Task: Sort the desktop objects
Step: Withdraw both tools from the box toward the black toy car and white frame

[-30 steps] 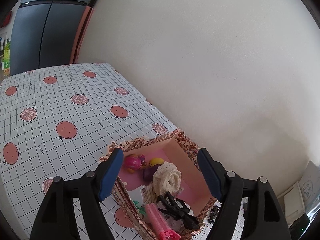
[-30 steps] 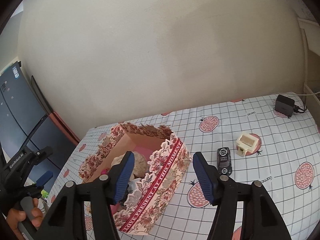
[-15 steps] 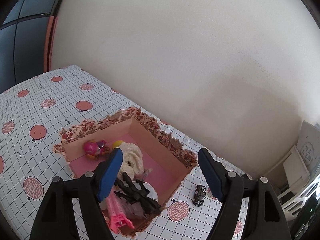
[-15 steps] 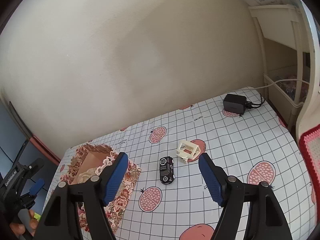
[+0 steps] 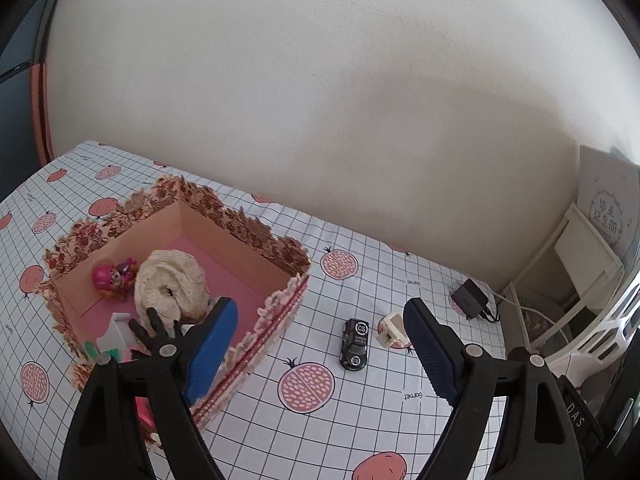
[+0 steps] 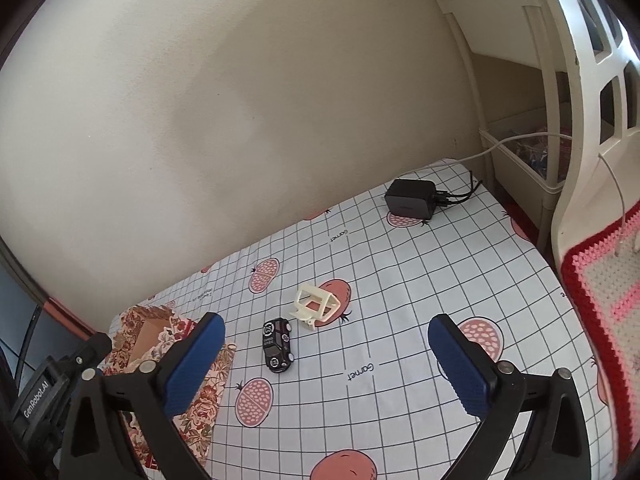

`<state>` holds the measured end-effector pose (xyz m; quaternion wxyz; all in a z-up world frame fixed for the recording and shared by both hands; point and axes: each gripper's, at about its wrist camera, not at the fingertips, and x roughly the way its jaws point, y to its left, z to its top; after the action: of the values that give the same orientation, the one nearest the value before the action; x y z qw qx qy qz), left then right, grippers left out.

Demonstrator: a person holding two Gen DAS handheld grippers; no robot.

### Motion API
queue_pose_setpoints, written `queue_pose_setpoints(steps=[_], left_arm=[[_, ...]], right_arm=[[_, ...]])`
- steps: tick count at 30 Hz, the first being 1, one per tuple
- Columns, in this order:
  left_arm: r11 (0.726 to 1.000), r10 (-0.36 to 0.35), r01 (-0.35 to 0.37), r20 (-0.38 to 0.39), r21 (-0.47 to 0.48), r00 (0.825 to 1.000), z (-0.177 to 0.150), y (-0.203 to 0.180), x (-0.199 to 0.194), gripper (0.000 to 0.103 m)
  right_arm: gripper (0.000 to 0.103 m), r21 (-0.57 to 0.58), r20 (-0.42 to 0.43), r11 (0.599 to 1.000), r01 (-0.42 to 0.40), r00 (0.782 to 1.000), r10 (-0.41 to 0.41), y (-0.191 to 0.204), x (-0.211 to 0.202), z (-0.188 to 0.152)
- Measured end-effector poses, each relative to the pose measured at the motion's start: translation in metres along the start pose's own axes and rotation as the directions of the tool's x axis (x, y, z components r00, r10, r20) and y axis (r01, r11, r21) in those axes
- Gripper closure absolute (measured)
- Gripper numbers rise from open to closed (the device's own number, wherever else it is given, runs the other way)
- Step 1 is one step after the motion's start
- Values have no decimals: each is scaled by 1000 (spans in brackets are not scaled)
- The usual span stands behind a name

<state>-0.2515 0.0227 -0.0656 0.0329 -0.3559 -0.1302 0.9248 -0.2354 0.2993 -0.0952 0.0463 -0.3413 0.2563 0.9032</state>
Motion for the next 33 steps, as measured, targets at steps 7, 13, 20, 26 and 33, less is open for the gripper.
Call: queue_pose_setpoints(steps=[7, 13, 20, 26, 33], left_arm=[[994, -27, 38, -109, 102, 994, -25, -34, 34, 17], [993, -8, 29, -187, 114, 982, -42, -40, 63, 17], [993, 26, 6, -257, 121, 966, -53, -40, 98, 17], [994, 32, -1, -287, 109, 957, -56, -35, 124, 17], [989, 21, 21, -279, 148, 960, -57, -40, 144, 17]], right_arm=[[0, 55, -31, 998, 36, 999, -34, -21, 12, 2], [0, 73, -66, 996, 57, 996, -53, -31, 24, -1], [0, 47, -103, 996, 72, 992, -67, -29, 43, -9], [0, -62, -115, 995, 80, 989, -87, -14, 60, -11], [0, -139, -99, 990, 5, 995, -19, -5, 83, -6]])
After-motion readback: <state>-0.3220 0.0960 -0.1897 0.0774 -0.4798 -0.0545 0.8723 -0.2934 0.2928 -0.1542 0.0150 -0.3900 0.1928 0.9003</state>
